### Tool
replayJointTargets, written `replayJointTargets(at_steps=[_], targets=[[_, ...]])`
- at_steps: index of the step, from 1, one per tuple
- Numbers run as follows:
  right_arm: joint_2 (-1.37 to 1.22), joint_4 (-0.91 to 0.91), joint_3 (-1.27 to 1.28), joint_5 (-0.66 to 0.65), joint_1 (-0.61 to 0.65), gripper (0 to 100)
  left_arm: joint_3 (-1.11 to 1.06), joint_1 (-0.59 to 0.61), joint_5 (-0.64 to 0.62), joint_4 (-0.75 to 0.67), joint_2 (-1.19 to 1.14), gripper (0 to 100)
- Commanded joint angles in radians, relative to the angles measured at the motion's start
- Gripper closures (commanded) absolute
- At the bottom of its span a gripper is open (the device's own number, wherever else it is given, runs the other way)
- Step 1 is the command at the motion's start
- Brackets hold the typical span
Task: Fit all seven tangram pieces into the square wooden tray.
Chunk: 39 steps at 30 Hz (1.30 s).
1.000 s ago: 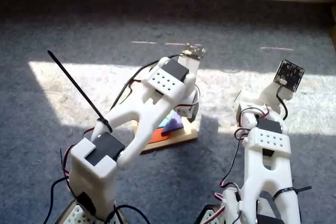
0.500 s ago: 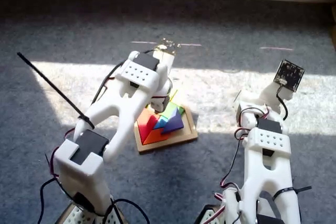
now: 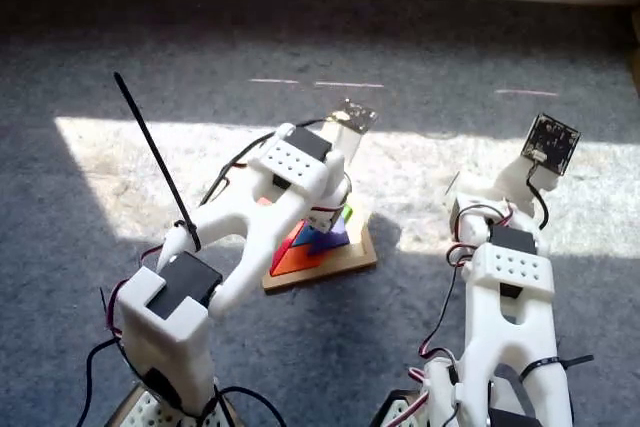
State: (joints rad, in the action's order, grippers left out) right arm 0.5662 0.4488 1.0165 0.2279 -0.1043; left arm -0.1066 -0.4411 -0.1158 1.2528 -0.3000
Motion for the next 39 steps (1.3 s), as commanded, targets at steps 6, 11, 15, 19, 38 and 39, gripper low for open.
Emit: replayJointTargets(at_steps=[6, 11, 15, 19, 38, 39], targets=[[0.027, -0.022, -0.01, -0.011, -0.005, 98.5, -0.025, -0.12, 0.009, -0.048, 0.007, 92], [0.027, -0.022, -0.01, -0.011, -0.005, 98.5, -0.018, -0.131, 0.008, -0.048, 0.016, 92], [0.027, -0.022, -0.01, -0.011, -0.005, 98.5, -0.016, -0.127, 0.008, -0.041, 0.021, 92], [0.027, -0.022, -0.012, -0.011, -0.005, 98.5, 0.033, -0.122, -0.014, -0.008, 0.021, 92], [0.027, -0.022, -0.01, -0.011, -0.005, 98.5, -0.458, 0.084, -0.061, -0.247, 0.708, 93], [0.028, -0.022, -0.01, -0.011, -0.005, 98.5, -0.496, 0.097, -0.061, -0.275, 0.751, 93]])
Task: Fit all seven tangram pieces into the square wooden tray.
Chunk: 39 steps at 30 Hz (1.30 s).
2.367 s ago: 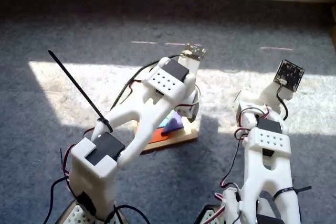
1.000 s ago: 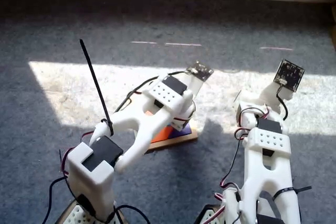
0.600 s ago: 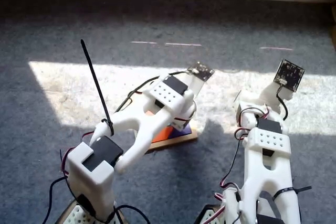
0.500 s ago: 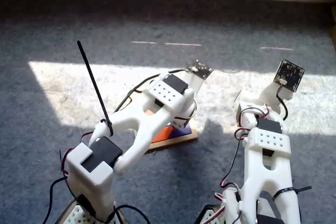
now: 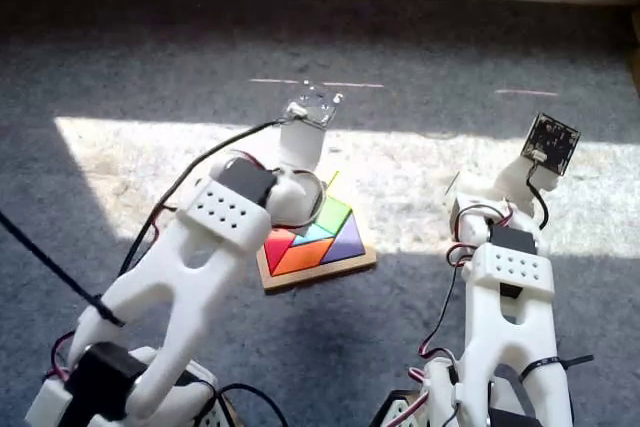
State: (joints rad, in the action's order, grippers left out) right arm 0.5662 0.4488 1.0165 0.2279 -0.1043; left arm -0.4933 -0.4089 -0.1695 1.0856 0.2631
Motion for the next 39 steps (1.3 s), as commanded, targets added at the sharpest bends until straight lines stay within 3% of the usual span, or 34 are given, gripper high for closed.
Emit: replayJointTargets(at_steps=[1, 14, 28, 39], targets=[[0.03, -0.022, -0.01, -0.011, -0.005, 98.5, -0.147, 0.077, -0.008, -0.135, 0.228, 93], [0.061, -0.016, -0.01, -0.011, 0.042, 98.5, -0.492, 0.228, -0.008, -0.433, 0.631, 93], [0.674, 0.059, 0.193, -0.086, 0.093, 98.5, -0.615, 0.397, -0.009, -0.43, 1.027, 93], [0.947, 0.122, 0.294, -0.087, 0.096, 98.5, -0.86, 0.406, -0.008, -0.43, 1.445, 93]])
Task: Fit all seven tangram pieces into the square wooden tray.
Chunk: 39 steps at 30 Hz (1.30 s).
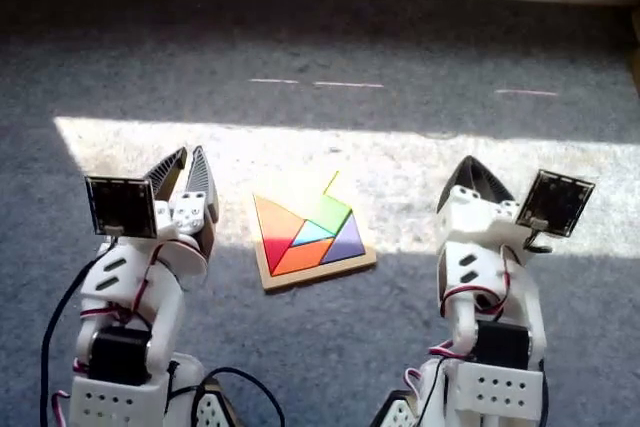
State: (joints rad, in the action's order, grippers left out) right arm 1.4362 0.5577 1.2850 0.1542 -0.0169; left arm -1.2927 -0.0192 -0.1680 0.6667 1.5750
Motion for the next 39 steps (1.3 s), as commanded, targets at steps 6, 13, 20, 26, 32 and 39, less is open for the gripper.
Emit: replayJointTargets(at_steps=[6, 13, 20, 26, 32, 39], targets=[[0.32, 0.013, 0.216, -0.015, 0.008, 98.5, -0.156, 0.047, 0.058, -0.012, 0.259, 100], [0.38, 0.016, 0.401, -0.015, 0.004, 98.5, -0.157, 0.048, 0.08, 0.044, 0.245, 99], [0.398, 0.065, 0.509, -0.014, 0.002, 98.5, -0.206, 0.048, 0.083, 0.17, 0.245, 99], [0.4, 0.206, 0.509, -0.014, 0.004, 98.5, -0.374, 0.087, 0.084, 0.167, 0.245, 99], [0.398, 0.43, 0.509, -0.014, 0.007, 98.5, -0.404, 0.171, 0.192, 0.19, 0.242, 99], [0.397, 0.634, 0.509, -0.014, 0.008, 99.0, -0.404, 0.193, 0.258, 0.368, 0.242, 99]])
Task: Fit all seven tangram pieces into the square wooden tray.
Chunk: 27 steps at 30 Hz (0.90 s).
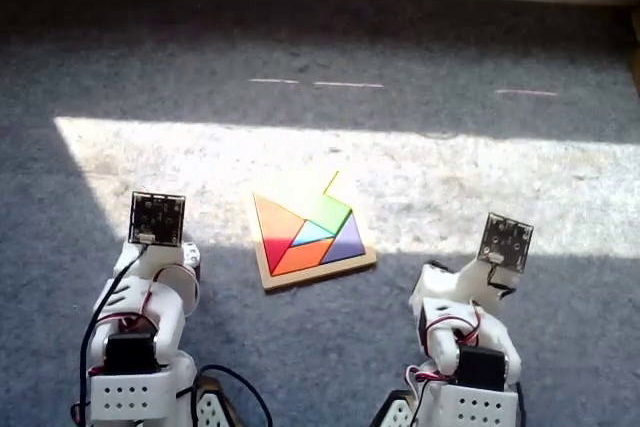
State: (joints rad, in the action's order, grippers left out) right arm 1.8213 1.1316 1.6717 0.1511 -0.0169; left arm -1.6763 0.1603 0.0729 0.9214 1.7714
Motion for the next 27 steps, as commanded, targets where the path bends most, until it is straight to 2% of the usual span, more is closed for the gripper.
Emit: replayJointTargets(at_steps=[1, 9, 27], targets=[[0.012, 0.077, 0.122, -0.011, 0.008, 99.0, -0.021, 0.013, 0.017, 0.153, 0.045, 99], [0.013, 0.117, 0.122, -0.006, 0.002, 99.0, -0.021, 0.016, 0.018, 0.404, 0.045, 99], [0.013, 0.117, 0.122, -0.011, 0.002, 99.0, -0.021, 0.015, 0.017, 0.413, 0.045, 99]])
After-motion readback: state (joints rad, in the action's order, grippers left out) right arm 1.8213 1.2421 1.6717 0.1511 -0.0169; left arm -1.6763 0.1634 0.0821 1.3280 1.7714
